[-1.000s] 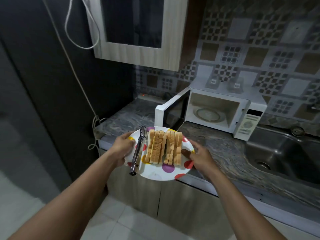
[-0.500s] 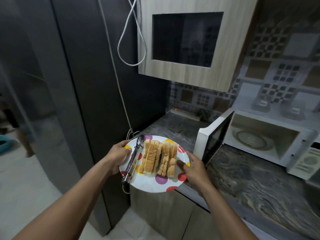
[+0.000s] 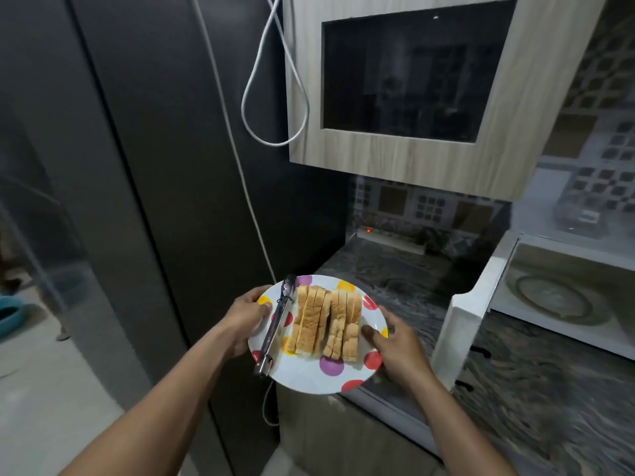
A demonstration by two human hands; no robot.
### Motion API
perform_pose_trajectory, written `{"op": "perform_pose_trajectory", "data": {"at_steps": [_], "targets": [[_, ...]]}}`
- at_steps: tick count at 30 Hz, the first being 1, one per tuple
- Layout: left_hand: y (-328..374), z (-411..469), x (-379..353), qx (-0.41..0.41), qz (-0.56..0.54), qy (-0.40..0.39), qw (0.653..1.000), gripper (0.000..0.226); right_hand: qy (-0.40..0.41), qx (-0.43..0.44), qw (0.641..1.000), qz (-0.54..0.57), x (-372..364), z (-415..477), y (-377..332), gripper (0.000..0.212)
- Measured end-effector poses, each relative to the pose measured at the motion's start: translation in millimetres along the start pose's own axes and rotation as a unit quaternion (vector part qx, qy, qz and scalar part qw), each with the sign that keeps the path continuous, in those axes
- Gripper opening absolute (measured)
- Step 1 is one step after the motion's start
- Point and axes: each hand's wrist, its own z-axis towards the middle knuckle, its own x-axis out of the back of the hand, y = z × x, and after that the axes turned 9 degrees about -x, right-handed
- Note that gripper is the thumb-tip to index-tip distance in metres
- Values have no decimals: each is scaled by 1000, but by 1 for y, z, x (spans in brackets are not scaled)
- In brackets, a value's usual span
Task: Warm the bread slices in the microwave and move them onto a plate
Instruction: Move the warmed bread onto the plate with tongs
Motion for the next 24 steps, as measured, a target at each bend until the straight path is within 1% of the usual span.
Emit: {"op": "perform_pose_trajectory", "data": {"at_steps": [6, 11, 16, 21, 24], "targets": [[-1, 64, -5, 0, 42, -37, 998, 34, 37, -24, 999, 8, -12, 39, 7, 38], [-11, 132, -21, -5, 58, -82, 995, 36, 92, -65, 993, 25, -20, 80, 25, 41], [-29, 202, -48, -21, 95, -98, 990, 39, 146, -99, 984, 26, -19, 127, 39, 40], [-50, 264, -78, -32, 116, -107, 987, 35, 180, -130, 974, 31, -10, 174, 58, 39], [-67, 291, -93, -27, 126, -112, 985, 33, 196, -141, 970, 21, -5, 194, 68, 35]]}}
